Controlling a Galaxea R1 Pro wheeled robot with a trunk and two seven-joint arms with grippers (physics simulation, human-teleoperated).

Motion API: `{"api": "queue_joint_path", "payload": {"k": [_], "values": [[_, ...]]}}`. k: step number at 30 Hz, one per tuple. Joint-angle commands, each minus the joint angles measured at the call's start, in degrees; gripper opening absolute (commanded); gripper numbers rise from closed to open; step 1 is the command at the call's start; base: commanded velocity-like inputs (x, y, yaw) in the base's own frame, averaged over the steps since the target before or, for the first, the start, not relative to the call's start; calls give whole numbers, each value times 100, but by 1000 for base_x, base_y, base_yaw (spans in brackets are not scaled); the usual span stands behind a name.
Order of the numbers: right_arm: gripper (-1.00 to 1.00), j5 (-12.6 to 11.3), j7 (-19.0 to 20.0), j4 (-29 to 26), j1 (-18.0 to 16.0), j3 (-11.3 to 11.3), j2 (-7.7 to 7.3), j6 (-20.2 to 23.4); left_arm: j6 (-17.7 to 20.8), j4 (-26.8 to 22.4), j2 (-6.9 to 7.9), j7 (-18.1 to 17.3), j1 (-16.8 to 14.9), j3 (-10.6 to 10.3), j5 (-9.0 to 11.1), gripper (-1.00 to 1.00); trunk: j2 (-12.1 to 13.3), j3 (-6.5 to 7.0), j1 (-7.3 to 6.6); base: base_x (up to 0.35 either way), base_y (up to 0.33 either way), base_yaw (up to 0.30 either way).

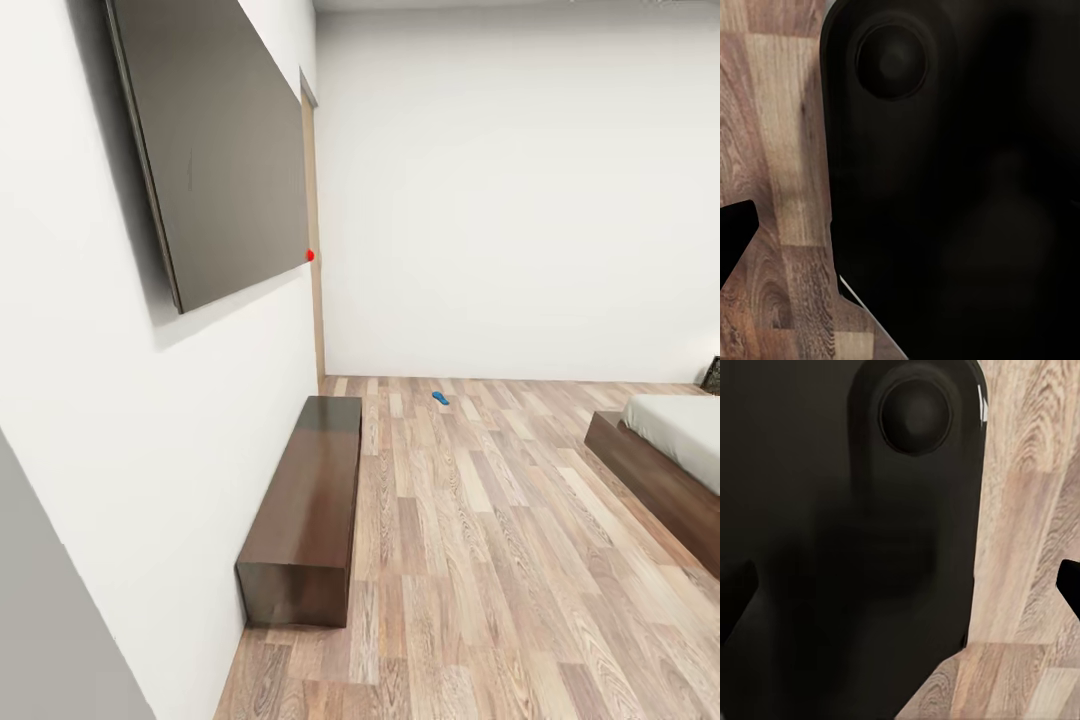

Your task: In the bedroom, move the book from the bed onto either nightstand, and place the two sandals side by side next to the bed.

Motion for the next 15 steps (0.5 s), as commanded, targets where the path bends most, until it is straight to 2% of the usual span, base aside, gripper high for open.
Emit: {"api": "queue_joint_path", "payload": {"k": [1,15], "values": [[100,-2,2,-3,-3,-2,0,17,-1,-7,1,-2,2,3,0,100,-2,-7,0,0,0,-222],[100,-2,-4,6,-2,-4,0,-33,-1,-8,-8,-3,-1,11,0,100,-2,-44,0,0,0,-257]]}}
